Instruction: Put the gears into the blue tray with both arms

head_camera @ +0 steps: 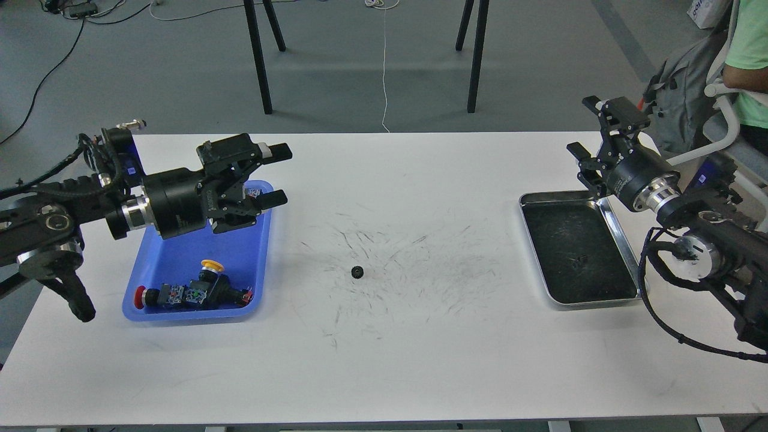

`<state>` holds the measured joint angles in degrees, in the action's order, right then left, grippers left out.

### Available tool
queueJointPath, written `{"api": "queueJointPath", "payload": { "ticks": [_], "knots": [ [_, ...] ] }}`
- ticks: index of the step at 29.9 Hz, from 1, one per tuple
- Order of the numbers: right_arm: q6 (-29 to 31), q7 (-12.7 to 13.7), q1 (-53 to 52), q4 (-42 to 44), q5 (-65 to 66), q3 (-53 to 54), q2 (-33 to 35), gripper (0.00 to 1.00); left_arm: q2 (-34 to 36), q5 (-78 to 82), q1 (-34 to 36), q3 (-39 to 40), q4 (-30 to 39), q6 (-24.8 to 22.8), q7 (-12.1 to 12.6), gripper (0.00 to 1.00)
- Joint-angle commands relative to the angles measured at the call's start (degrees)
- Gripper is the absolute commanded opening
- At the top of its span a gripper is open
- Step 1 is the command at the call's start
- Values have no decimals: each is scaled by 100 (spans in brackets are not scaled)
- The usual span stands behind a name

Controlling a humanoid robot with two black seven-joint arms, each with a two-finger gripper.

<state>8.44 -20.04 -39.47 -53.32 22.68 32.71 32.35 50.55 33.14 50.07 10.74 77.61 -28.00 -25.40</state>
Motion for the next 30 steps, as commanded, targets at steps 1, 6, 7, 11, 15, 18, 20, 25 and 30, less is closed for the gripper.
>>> {"api": "queueJointPath", "payload": {
  "ticks": [1,6,7,11,15,18,20,25,30],
  "knots": [
    [-9,-8,19,14,0,8,-1,93,16,-10,-14,95,114,0,18,100],
    [-26,-8,63,14,0,17,-1,93,-10,34,-23,201,167,0,88,100],
    [-26,-8,80,14,0,8,-1,93,-10,43,-14,201,219,48,88,100],
    [-26,0,115,14,8,-1,8,93,96,-1,179,402,387,0,70,100],
    [-26,-8,150,5,0,8,-1,93,61,-18,188,674,299,0,18,100],
    [-26,-8,168,14,0,8,-1,93,-263,69,65,614,325,328,97,100],
    [-44,-8,203,-3,0,8,-1,93,-474,113,-49,456,352,575,149,100],
    [-53,-8,256,5,0,17,8,93,-765,990,-67,183,352,874,913,100],
    [-123,-8,265,23,0,87,-1,93,-1178,2300,-58,-54,352,1611,1240,100]
  ]
}}
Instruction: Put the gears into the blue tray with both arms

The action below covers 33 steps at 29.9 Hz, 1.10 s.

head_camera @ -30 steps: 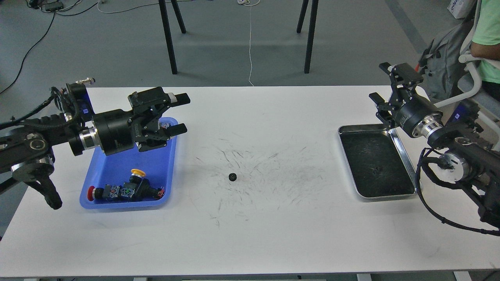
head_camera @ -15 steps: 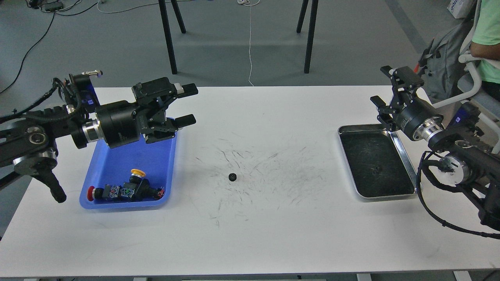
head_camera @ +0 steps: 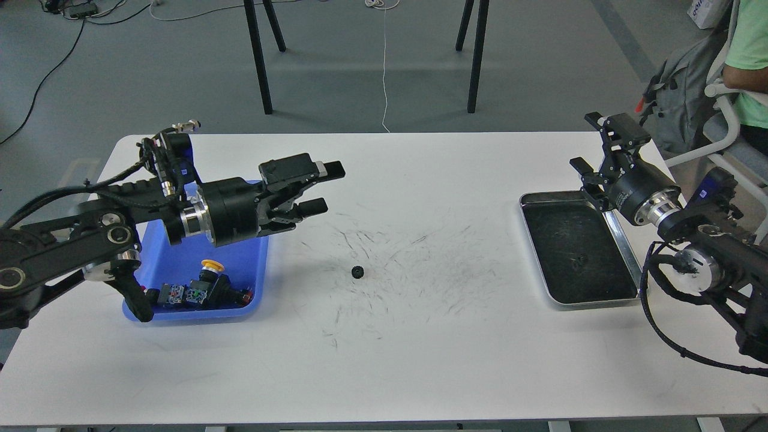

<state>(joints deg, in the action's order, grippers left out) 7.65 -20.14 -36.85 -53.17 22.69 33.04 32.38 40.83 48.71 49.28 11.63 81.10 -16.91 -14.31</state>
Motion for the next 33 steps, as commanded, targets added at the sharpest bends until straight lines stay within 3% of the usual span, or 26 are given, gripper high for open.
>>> {"api": "queueJointPath", "payload": {
  "ticks": [1,4,9,13,16,21,24,33],
  "knots": [
    [-61,1,2,-1,-1,71,-4,93,-251,920,38,-196,3,774,139,100],
    [-97,1,29,-10,-1,88,-12,93,-260,1211,46,-336,-24,1444,174,100],
    [-97,1,29,-1,-1,106,-21,93,-190,1264,126,-556,-59,1069,78,100],
    [-97,1,29,-1,-1,97,-21,93,-199,1510,143,-609,-111,795,-544,100],
    [-105,1,29,-18,-1,88,-30,93,-137,1511,187,-609,-103,769,-633,100],
    [-114,1,29,-1,-1,115,-39,93,-66,1965,257,-881,-50,768,-651,100],
    [-132,1,29,-1,-1,141,-47,93,-146,3123,214,-961,-50,804,-652,100],
    [-158,1,20,-1,-1,150,-48,93,-682,4717,267,-1040,-375,953,-643,100]
  ]
}}
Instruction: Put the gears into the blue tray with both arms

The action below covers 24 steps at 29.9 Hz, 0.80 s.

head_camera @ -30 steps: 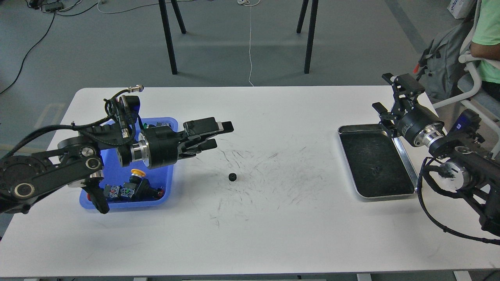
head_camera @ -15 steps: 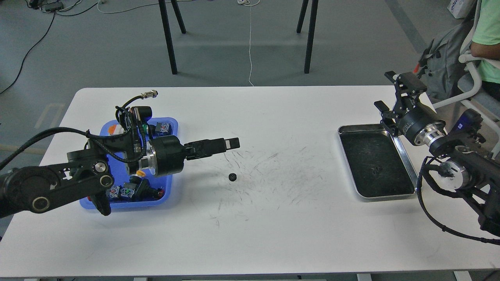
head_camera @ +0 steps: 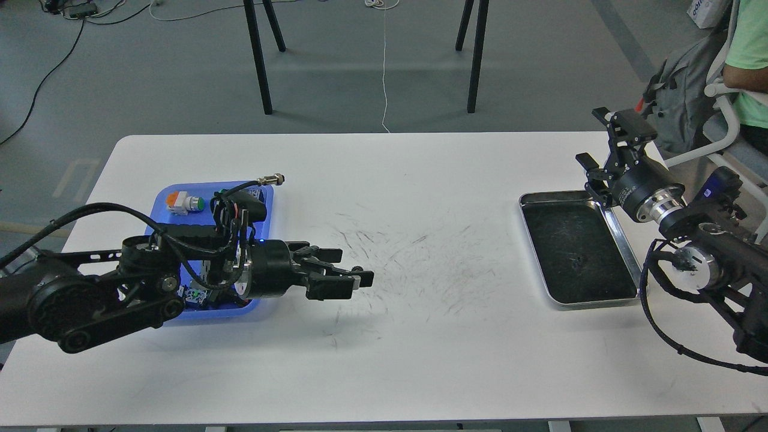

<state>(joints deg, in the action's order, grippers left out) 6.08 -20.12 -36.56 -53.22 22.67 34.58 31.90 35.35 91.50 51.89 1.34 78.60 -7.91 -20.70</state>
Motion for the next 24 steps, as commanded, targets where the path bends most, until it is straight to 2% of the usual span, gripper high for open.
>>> {"api": "queueJointPath", "payload": {
  "ticks": [1,4,8,11,13,15,16,24],
  "knots": [
    [-1,0,-9,4,0,-4,-8,93,-142,586,5,-11,-126,62,-21,99],
    [-19,0,0,4,9,-12,-35,93,-238,807,93,-11,-493,71,-21,99],
    [-80,0,-9,-13,9,-13,-61,93,-783,1342,110,-125,-898,167,-30,99],
    [-89,0,-9,-13,9,-12,-61,93,-932,1396,111,-116,-1163,272,-56,92],
    [-89,0,0,-13,9,-21,-61,93,-1038,1414,102,-160,-1260,282,-205,92],
    [-89,0,0,-13,9,-30,-52,93,-1091,1353,102,-143,-1269,282,-617,92],
    [-89,0,-9,-13,9,-30,-52,93,-1091,1353,102,-151,-1286,282,-730,92],
    [-89,0,-9,-22,9,-30,-52,94,-1320,1616,23,-125,-1743,501,-730,87]
  ]
}}
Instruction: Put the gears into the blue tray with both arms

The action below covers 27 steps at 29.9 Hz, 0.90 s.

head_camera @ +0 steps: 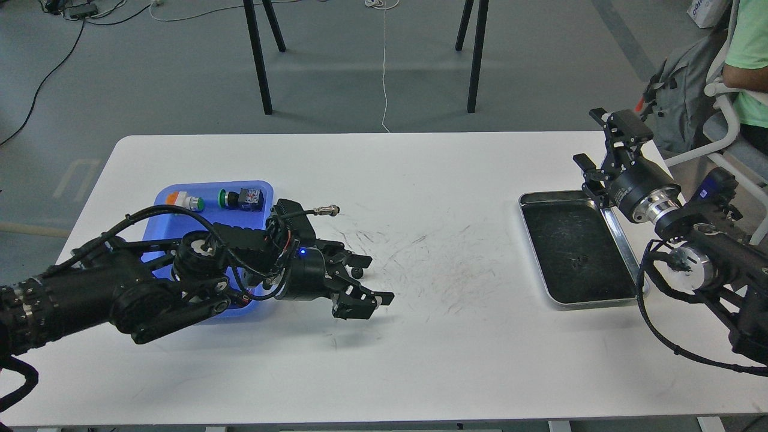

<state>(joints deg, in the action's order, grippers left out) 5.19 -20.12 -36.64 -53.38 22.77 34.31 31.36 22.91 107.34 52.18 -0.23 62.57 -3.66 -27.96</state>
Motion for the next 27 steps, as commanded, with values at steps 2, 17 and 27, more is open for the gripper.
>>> {"api": "queueJointPath", "payload": {
  "ticks": [2,17,27],
  "knots": [
    [0,-1,-1,-6,-1,-4,1,94,-198,50,-6,6,-227,242,-4,85],
    [-62,-1,192,55,-18,681,-156,94,-331,103,-111,-3,-983,744,-4,84],
    [-97,-1,368,29,-18,928,-201,94,-498,120,-419,-12,-1475,1139,-4,74]
  ]
}}
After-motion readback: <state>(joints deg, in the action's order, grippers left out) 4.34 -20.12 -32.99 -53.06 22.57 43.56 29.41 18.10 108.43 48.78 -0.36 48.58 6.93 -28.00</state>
